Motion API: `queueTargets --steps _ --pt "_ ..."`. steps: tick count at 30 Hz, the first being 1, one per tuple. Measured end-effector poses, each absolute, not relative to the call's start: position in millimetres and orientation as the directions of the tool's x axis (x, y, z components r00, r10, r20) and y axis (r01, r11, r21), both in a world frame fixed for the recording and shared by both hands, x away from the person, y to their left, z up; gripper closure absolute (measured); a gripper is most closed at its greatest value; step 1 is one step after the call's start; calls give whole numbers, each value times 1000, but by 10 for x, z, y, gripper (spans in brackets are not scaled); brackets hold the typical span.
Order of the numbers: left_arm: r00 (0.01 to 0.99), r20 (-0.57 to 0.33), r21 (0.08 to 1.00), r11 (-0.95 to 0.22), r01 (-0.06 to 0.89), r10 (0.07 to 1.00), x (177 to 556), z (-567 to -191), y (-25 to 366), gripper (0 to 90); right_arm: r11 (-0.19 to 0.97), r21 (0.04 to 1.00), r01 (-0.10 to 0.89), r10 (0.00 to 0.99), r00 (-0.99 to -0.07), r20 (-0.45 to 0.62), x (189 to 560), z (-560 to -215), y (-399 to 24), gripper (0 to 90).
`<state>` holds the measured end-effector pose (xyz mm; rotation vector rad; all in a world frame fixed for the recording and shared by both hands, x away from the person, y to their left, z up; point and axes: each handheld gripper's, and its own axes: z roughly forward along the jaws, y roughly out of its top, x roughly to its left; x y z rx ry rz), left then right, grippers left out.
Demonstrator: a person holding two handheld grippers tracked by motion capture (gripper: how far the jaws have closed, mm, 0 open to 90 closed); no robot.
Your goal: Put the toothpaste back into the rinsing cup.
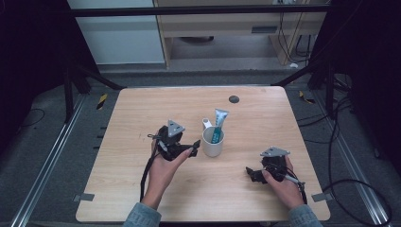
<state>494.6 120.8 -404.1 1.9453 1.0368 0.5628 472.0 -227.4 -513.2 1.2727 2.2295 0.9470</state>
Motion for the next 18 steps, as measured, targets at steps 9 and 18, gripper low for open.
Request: queueTargets --steps 9,18 --pt "494 -6 824 -275 495 870 4933 -4220 1617 89 356 724 590 863 -504 -13 4721 -5131 -2275 4" --pt "457 25 777 -305 550 889 5004 -4502 1890 76 354 724 592 864 -503 -12 4720 -5131 -2273 4"
